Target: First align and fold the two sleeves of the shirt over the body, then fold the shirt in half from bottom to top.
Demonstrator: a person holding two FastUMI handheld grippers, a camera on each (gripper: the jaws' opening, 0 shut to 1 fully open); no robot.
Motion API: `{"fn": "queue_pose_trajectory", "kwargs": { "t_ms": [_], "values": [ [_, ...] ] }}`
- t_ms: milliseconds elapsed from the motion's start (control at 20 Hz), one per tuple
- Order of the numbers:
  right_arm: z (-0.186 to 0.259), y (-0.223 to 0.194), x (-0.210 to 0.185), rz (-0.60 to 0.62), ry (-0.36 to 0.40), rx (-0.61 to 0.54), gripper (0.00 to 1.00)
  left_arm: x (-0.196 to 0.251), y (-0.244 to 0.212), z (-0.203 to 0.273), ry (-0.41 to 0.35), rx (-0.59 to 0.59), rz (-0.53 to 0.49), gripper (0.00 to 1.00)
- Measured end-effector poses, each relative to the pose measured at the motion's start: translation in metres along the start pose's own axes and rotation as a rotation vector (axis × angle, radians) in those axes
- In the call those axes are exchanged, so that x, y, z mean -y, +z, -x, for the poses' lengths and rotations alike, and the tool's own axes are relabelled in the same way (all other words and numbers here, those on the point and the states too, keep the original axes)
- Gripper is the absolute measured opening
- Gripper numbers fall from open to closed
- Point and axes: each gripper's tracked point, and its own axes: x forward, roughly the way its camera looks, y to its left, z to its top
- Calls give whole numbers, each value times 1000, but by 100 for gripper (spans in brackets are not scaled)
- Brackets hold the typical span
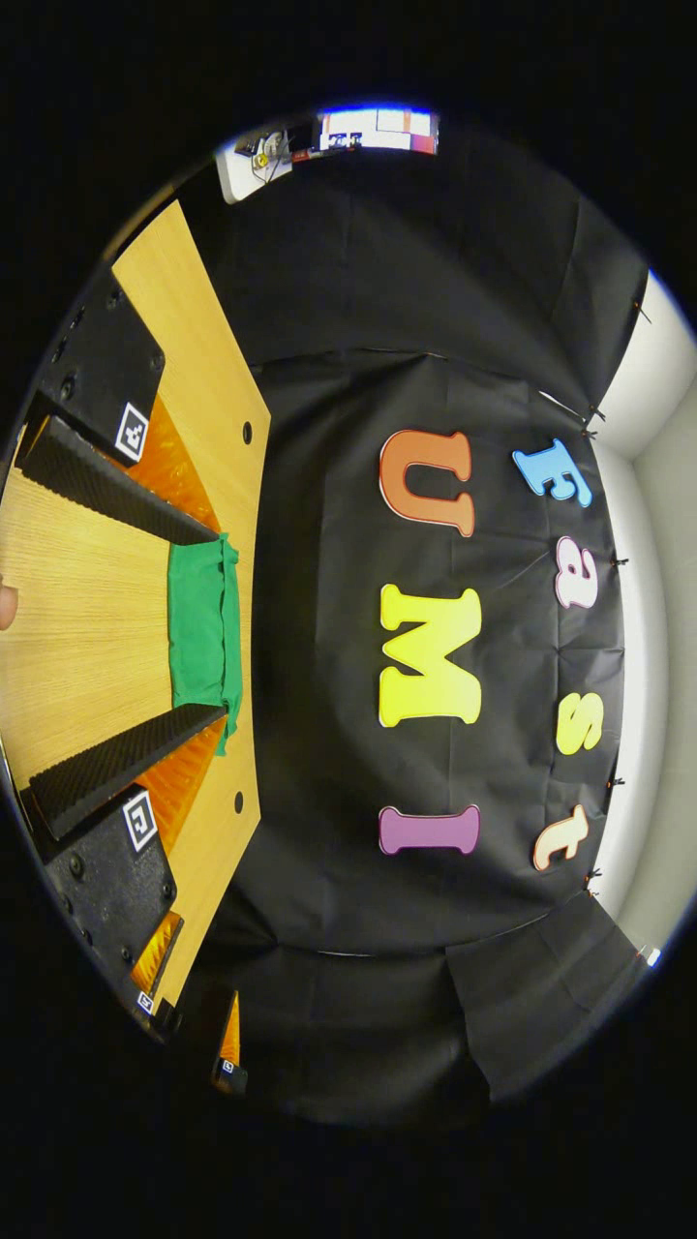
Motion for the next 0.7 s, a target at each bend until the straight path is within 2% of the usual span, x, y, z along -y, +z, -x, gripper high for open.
{"fn": "queue_pose_trajectory", "kwargs": {
  "t_ms": [400, 450, 650, 700],
  "values": [
    [-9, -11, 6, -86, 24, -35, 97, 12, -12, -3, -20, -23, 26, 100],
    [-11, -15, 6, -93, 28, -53, 95, 11, -11, -4, -18, -19, 25, 100],
    [-15, -28, 10, -115, 28, -91, 97, 12, -16, -6, -19, -17, 15, 100],
    [-16, -29, 13, -118, 21, -91, 93, 13, -19, -6, -20, -24, 15, 100]
  ]
}}
